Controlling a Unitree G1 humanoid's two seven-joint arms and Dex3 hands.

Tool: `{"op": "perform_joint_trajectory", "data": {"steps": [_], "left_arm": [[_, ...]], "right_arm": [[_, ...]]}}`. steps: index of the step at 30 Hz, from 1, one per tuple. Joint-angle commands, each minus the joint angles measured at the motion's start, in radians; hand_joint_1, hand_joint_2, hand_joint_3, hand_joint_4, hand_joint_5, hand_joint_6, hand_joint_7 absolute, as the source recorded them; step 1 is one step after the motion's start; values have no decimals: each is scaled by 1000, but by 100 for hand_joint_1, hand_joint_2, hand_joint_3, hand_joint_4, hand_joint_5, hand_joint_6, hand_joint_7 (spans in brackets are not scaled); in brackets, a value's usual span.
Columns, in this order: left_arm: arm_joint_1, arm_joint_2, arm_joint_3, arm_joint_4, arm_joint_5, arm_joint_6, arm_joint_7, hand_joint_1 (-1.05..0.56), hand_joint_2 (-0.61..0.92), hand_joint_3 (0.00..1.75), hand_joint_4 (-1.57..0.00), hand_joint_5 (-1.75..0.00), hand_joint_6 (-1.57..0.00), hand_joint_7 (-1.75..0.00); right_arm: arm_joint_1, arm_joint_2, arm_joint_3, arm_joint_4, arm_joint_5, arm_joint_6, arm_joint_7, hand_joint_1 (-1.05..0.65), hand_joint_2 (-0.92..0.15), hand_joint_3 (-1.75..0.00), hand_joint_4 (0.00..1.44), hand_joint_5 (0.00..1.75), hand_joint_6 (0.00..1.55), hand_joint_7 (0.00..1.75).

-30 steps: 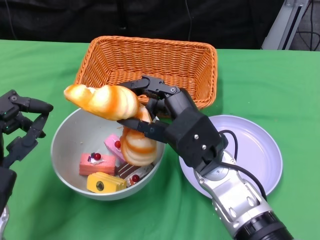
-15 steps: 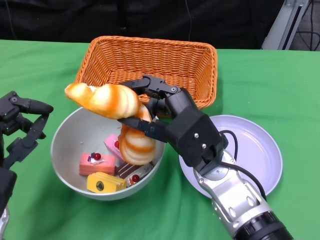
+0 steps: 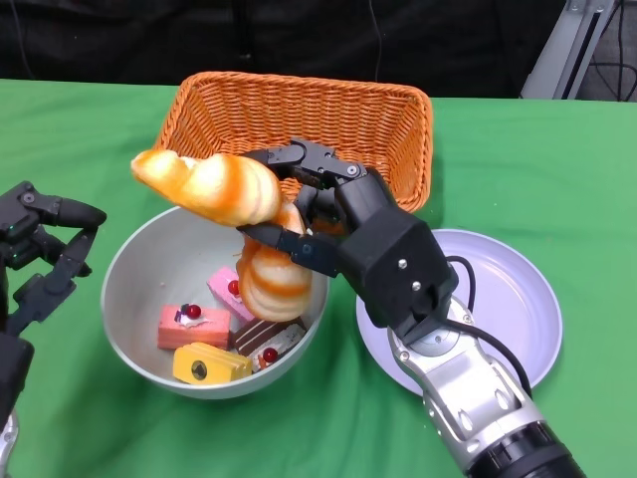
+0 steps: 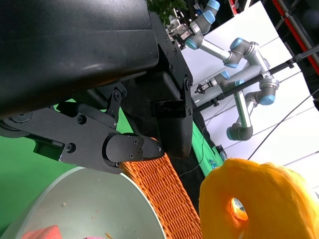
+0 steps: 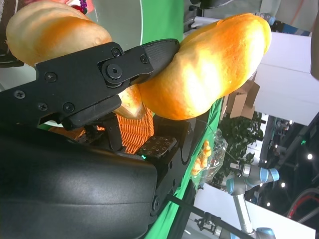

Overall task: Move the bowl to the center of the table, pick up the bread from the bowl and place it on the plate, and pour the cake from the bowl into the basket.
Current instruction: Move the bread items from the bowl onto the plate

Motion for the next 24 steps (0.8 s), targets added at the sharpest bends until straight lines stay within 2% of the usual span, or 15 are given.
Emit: {"op": "perform_joint_trajectory", "data": {"steps": [1,24], "left_arm": [[-9,25,2,5,11,-10,11,-25,92,32,-81,-152,-81,-111],[-13,27,0,11,-1,-6,1,-25,92,33,-80,-152,-81,-113]], "right_arm": [[7,16,-15,-43,17,16,1,-27,-92,-12,73,160,77,93],[50,1,-47,-187,57,99,26,-26,-92,-10,78,150,76,103]]}}
